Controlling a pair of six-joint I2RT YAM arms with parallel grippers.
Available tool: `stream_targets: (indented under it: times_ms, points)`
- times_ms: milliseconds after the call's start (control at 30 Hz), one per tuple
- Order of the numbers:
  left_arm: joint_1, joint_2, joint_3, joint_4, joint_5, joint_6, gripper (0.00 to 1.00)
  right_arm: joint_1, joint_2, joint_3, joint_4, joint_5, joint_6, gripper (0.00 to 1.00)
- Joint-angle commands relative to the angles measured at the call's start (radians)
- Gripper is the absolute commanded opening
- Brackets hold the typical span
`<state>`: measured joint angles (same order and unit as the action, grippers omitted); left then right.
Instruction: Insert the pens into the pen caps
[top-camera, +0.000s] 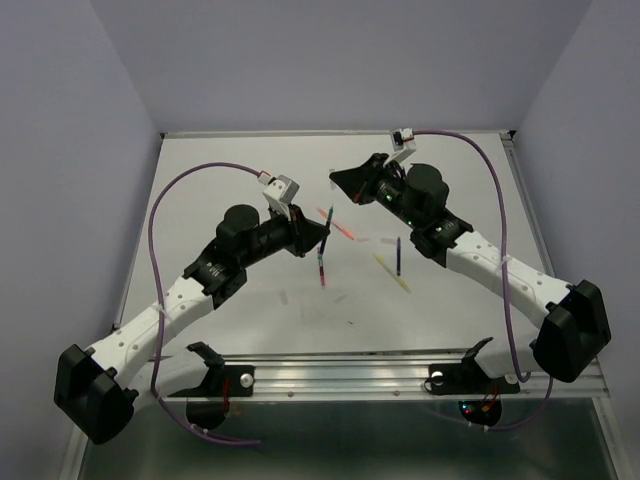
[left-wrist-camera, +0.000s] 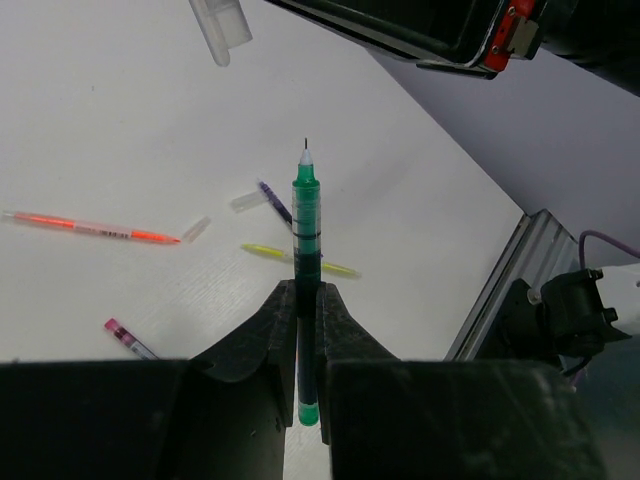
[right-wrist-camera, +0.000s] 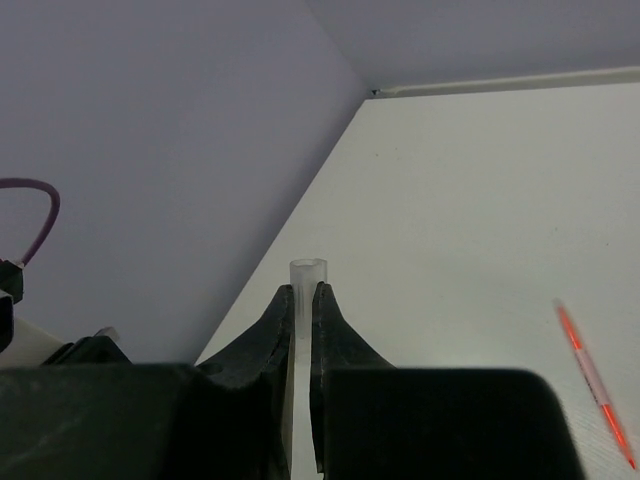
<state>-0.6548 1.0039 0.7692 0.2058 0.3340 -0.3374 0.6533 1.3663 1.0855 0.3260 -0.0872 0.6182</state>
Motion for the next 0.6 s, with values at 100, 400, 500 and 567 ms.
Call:
stream_targets:
  times_ms: [100, 400, 500, 567]
  points:
    - [-0.006, -0.024, 0.044, 0.072, 0.014, 0.018, 0.0, 0.0, -0.056, -0.035, 0.139, -0.092, 0.023, 0.01]
    - [-0.006, -0.036, 0.053, 0.06, -0.003, -0.002, 0.0, 0.0, -0.07, -0.055, 0.16, -0.121, 0.029, 0.01]
    - [-0.005, -0.042, 0.051, 0.058, -0.026, -0.009, 0.0, 0.0, -0.073, -0.062, 0.163, -0.129, 0.026, 0.01]
    - [-0.006, -0.048, 0.047, 0.058, -0.049, -0.018, 0.0, 0.0, -0.076, -0.067, 0.163, -0.128, 0.023, 0.01]
